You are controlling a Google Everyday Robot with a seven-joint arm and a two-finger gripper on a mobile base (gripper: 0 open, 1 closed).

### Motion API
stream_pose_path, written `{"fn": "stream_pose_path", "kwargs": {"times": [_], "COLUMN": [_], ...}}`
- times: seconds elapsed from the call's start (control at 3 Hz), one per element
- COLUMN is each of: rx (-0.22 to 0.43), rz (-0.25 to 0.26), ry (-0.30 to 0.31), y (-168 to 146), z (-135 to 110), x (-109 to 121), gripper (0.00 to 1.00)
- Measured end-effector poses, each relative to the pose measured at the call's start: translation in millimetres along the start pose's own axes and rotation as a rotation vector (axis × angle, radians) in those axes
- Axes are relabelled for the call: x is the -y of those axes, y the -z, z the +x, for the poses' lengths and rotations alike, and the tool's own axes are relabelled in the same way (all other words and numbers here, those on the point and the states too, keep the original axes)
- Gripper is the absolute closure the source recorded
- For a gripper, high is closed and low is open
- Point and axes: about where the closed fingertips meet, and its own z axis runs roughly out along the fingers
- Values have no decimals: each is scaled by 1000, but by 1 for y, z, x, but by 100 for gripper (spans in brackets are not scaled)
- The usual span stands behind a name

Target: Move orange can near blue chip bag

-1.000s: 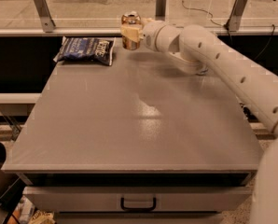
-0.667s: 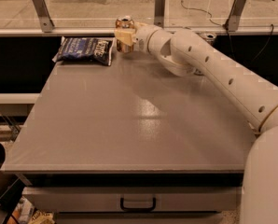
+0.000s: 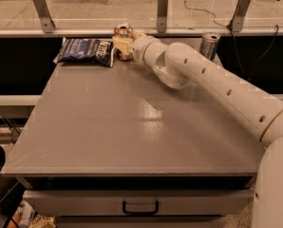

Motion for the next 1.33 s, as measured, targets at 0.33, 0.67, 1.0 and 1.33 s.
{"fn": "stream_pose_path", "kwargs": {"times": [0.33, 0.67, 1.0, 1.33], "rx": [0, 0, 0, 0], "rz": [0, 0, 0, 0], "ry": [0, 0, 0, 0], "y": [0, 0, 0, 0], "z": [-5, -7, -8, -8], "x": [0, 0, 0, 0], "gripper": [82, 59, 36, 12]}}
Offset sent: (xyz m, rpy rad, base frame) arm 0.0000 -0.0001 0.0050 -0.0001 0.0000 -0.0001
